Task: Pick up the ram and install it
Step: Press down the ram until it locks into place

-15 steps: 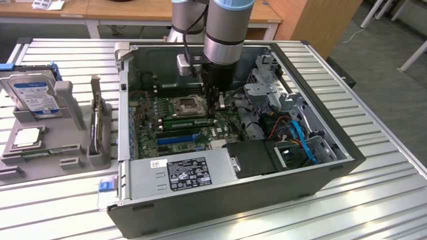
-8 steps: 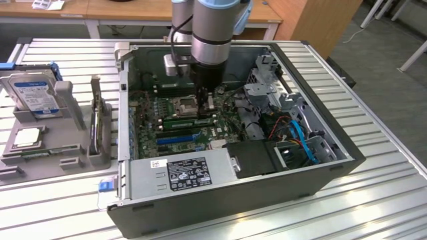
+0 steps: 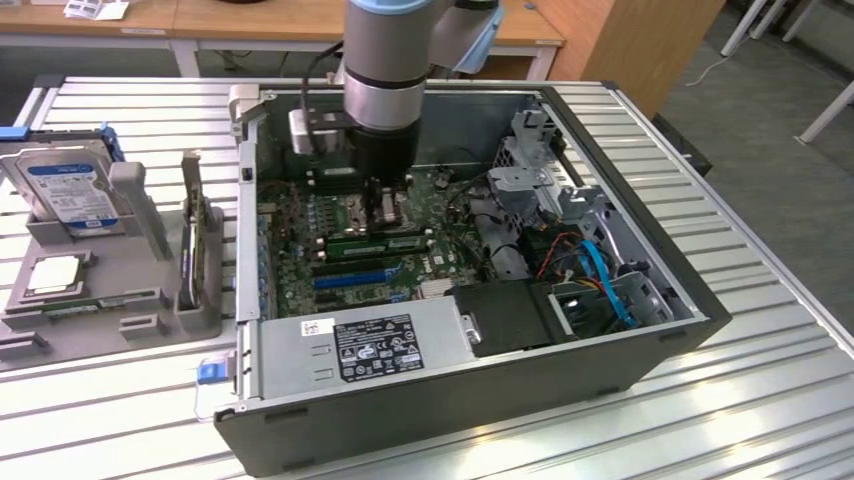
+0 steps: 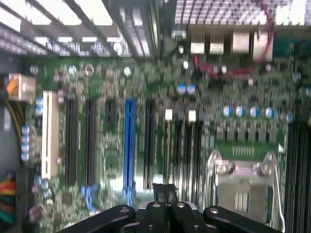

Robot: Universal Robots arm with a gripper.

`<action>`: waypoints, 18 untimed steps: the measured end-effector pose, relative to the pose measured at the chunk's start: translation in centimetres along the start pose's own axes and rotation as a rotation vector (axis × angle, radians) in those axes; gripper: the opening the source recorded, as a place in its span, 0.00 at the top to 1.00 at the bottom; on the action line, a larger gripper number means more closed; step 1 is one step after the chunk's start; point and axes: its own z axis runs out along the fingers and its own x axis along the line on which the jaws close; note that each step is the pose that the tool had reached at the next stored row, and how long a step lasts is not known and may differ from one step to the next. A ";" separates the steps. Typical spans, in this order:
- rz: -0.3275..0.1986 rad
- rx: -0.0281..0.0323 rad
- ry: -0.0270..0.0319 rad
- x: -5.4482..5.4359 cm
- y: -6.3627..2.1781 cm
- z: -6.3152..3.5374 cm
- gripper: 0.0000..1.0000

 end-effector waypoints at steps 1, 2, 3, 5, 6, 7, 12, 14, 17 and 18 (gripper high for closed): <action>0.000 0.0000 0.0012 0.0 0.45 -0.01 0.89; 0.000 0.0000 0.0025 0.0 0.90 -0.01 0.89; 0.000 0.0001 0.0039 0.0 1.35 -0.01 0.89; 0.000 0.0000 0.0070 0.0 2.25 -0.02 0.89; 0.000 0.0000 0.0086 0.0 2.73 -0.03 0.89; 0.000 0.0000 0.0095 0.0 3.18 -0.03 0.89; 0.000 0.0001 0.0097 -0.1 3.56 0.38 0.89; 0.000 -0.0007 0.0106 -0.1 3.57 0.71 0.89; 0.000 -0.0019 0.0129 -0.1 3.58 1.05 0.89; 0.000 -0.0013 0.0118 -0.1 3.59 0.89 0.89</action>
